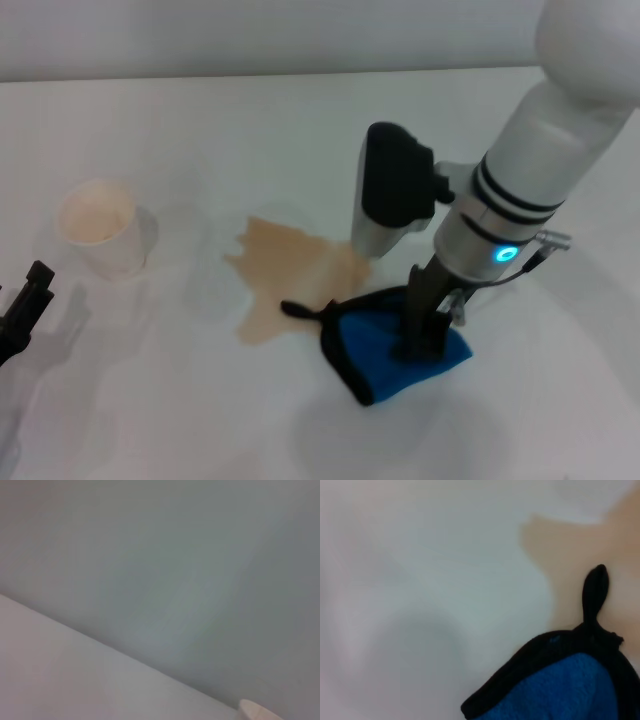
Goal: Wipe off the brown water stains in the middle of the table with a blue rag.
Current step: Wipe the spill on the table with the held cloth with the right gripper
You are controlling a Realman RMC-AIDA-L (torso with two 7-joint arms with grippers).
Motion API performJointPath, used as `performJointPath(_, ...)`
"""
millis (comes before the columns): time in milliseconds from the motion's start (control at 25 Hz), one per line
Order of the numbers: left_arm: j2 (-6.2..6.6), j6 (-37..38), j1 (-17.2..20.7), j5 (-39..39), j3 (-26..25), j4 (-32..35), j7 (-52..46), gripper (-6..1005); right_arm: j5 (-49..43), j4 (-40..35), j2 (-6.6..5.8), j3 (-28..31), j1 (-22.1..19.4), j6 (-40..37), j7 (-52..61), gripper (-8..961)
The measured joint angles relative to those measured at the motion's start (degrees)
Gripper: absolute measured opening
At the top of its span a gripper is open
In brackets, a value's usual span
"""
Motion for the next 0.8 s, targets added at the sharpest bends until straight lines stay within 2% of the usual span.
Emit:
performJointPath(160,0.00,0.1,-0.1,0.0,0.0,0.0,0.0,891,4.5,-1.0,0.04,-3.5,-0.3,1.7,0.0,107)
performJointPath(200,0.00,0.1,-0.2,0.0,0.0,0.0,0.0,891,6.5,-1.4,0.04,-5.7,-0.5,3.9,-0.1,106)
performJointPath(400,-0.02,0.1,-0.2,0.0,0.0,0.0,0.0,890,9.1,-1.5,0.04,-8.8,-0.7,8.4,-0.1,105)
performJointPath(800,-0.09,0.1,-0.4,-0.1,0.0,0.0,0.0,890,9.5,0.1,-0.04,-8.8,-0.8,14.9,-0.1,102)
